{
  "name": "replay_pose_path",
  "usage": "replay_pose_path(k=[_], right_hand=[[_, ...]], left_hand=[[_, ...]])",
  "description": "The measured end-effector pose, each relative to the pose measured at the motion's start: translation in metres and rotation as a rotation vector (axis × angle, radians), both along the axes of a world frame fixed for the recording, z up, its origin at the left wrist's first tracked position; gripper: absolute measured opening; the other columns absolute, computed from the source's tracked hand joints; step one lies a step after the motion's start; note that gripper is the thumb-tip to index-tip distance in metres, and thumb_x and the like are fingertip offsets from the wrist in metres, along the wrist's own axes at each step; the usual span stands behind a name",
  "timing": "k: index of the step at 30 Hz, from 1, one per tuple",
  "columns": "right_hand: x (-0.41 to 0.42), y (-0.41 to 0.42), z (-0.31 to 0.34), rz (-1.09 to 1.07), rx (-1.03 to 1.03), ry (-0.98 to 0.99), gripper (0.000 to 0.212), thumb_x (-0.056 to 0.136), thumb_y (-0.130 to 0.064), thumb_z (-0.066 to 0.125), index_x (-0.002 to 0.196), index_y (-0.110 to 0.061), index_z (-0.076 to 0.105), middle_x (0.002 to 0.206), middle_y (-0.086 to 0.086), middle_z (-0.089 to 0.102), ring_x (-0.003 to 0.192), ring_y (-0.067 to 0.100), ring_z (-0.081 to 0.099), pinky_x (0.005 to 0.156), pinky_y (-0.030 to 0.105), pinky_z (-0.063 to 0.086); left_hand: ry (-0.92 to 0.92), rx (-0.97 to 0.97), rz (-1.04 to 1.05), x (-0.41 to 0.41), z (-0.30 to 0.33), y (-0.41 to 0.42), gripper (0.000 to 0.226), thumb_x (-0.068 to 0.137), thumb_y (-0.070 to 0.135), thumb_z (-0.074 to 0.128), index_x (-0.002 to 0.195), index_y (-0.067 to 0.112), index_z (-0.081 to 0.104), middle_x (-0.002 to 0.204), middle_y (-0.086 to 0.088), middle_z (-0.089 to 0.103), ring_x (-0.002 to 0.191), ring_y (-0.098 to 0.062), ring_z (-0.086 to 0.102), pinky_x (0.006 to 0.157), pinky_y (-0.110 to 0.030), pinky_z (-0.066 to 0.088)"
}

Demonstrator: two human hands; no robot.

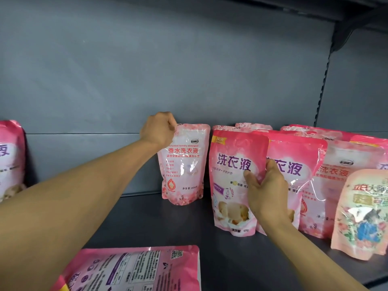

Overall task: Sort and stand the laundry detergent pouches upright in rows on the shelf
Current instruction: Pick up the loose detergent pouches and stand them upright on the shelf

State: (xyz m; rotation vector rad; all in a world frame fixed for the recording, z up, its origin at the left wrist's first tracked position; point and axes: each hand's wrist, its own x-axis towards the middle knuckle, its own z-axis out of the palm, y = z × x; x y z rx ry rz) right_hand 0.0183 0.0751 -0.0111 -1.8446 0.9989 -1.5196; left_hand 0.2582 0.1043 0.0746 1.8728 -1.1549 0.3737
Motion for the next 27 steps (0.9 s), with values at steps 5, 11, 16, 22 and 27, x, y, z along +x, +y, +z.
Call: replay_pose_path(k=[5, 11, 16, 22, 27], right_hand=[[-0.001, 0.004, 0.001, 0.046, 0.031, -0.013, 0.025, 0.090, -0.011, 0.060, 0.111, -0.009, 0.048, 0.078, -0.011, 0.057, 0.066, 0.000, 0.055, 0.054, 0.012, 0.041], [-0.011, 0.026, 0.000, 0.029, -0.091, -0.062, 0.050, 0.083, -0.008, 0.068, 0.124, -0.014, 0.040, 0.119, -0.006, 0.049, 0.105, 0.005, 0.052, 0.086, 0.008, 0.043], [-0.021, 0.067, -0.001, 0.118, -0.370, 0.012, 0.040, 0.081, -0.004, 0.067, 0.114, -0.019, 0.050, 0.118, -0.006, 0.049, 0.103, -0.001, 0.047, 0.090, 0.004, 0.032], [0.018, 0.080, -0.007, 0.582, 0.018, 0.576, 0.009, 0.091, -0.022, 0.056, 0.090, -0.023, 0.065, 0.097, -0.012, 0.065, 0.094, 0.004, 0.059, 0.079, 0.010, 0.042], [0.053, 0.085, -0.007, 0.800, 0.234, 0.984, 0.032, 0.093, -0.044, 0.050, 0.075, -0.019, 0.059, 0.084, -0.006, 0.064, 0.085, 0.009, 0.059, 0.081, 0.025, 0.043]], left_hand=[[-0.022, 0.132, -0.005, -0.001, -0.002, 0.006, 0.012, 0.091, 0.014, 0.052, 0.096, 0.022, 0.060, 0.108, -0.005, 0.065, 0.102, -0.028, 0.060, 0.089, -0.042, 0.051], [-0.165, 0.152, 0.013, -0.019, -0.004, 0.035, 0.052, 0.089, 0.014, 0.058, 0.137, 0.015, 0.037, 0.135, -0.011, 0.043, 0.128, -0.028, 0.037, 0.101, -0.042, 0.040], [-0.175, 0.323, -0.111, -0.046, -0.022, 0.093, 0.043, 0.088, 0.020, 0.063, 0.128, 0.020, 0.047, 0.135, -0.005, 0.040, 0.128, -0.021, 0.036, 0.103, -0.028, 0.031], [-0.106, 0.639, -0.219, -0.062, -0.054, 0.175, 0.039, 0.086, 0.035, 0.065, 0.121, 0.029, 0.050, 0.130, 0.004, 0.046, 0.123, -0.014, 0.044, 0.098, -0.025, 0.035], [-0.114, 0.788, -0.293, -0.067, -0.077, 0.245, 0.053, 0.078, 0.051, 0.067, 0.124, 0.036, 0.044, 0.125, 0.016, 0.045, 0.114, -0.002, 0.044, 0.091, -0.015, 0.036]])
